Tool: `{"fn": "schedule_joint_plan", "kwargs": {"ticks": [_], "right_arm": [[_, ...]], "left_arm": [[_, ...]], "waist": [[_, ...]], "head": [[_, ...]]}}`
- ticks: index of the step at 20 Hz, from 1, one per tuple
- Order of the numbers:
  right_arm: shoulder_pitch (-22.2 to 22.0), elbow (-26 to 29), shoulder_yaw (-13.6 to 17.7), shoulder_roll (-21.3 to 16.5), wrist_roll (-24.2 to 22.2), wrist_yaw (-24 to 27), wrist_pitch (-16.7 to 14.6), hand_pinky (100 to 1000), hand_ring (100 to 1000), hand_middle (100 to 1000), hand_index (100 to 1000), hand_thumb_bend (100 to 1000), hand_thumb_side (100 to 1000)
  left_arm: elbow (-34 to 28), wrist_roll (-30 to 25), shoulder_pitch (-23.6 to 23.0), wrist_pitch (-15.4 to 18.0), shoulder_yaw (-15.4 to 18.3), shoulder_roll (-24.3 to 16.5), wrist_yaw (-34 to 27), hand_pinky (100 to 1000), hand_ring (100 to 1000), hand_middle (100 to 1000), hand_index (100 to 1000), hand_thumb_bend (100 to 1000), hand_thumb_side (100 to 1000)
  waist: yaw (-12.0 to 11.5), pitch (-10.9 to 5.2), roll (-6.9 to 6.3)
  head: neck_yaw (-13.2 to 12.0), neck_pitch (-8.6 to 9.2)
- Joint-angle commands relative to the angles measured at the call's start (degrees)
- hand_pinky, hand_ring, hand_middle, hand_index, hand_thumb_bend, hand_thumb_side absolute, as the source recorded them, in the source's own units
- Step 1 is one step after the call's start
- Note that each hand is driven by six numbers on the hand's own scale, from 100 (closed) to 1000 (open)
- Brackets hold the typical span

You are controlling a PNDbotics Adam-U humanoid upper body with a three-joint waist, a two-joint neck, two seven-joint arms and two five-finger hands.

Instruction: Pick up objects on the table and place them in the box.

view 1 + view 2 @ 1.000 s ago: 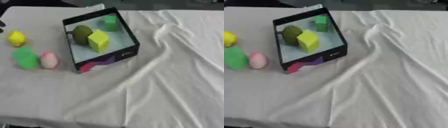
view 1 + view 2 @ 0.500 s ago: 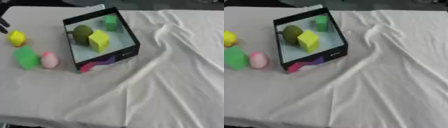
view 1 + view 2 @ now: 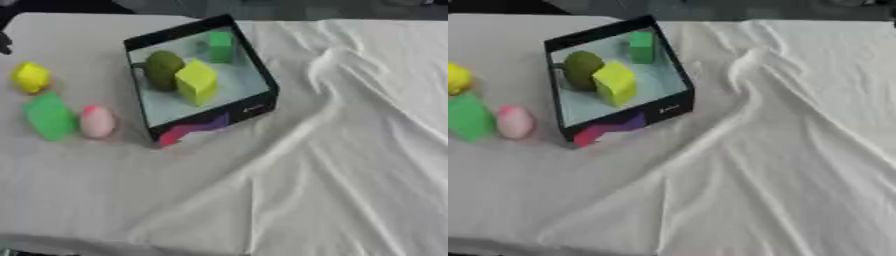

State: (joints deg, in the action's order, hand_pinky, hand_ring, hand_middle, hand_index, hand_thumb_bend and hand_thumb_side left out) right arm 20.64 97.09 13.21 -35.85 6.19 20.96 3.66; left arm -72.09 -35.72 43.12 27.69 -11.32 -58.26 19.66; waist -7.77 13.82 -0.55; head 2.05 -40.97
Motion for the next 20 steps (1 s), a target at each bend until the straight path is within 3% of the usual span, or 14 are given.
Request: {"fn": "schedule_joint_plan", "kwargs": {"ticks": [1,4,8,16,20], "right_arm": [[0.9,0.3,0.4,-1.0,0.2,-0.3,0.1,848,752,771,874,100,591],[1.0,0.3,0.4,-0.9,0.2,-0.4,0.2,849,752,770,874,100,589],[0.8,0.3,0.7,-0.8,0.5,-0.4,0.1,849,752,770,873,100,589],[0.9,0.3,0.6,-0.6,0.6,-0.3,0.1,849,751,769,871,100,591],[1.3,0.4,0.5,-0.3,0.5,-0.4,0.3,849,750,769,870,100,595]], "left_arm": [[2.8,-1.3,2.5,0.5,1.2,0.1,-0.5,899,928,834,838,591,227],[5.2,-1.7,4.7,0.0,1.3,1.8,-0.6,899,934,835,846,509,317],[8.2,-2.0,7.7,-0.8,1.7,4.3,-0.5,900,938,836,858,455,357],[12.2,-1.9,11.7,-1.7,2.1,8.0,1.1,892,938,836,850,391,429],[14.4,0.1,12.3,-2.9,2.9,9.0,3.6,893,942,842,845,400,453]], "waist": [[0.0,0.28,0.17],[0.2,0.58,0.52],[0.4,0.79,0.83],[0.7,0.82,0.9],[1.1,1.34,0.95]], "head": [[-0.7,1.75],[-1.1,2.86],[-0.9,3.33],[-1.4,2.44],[-1.6,2.58]]}}
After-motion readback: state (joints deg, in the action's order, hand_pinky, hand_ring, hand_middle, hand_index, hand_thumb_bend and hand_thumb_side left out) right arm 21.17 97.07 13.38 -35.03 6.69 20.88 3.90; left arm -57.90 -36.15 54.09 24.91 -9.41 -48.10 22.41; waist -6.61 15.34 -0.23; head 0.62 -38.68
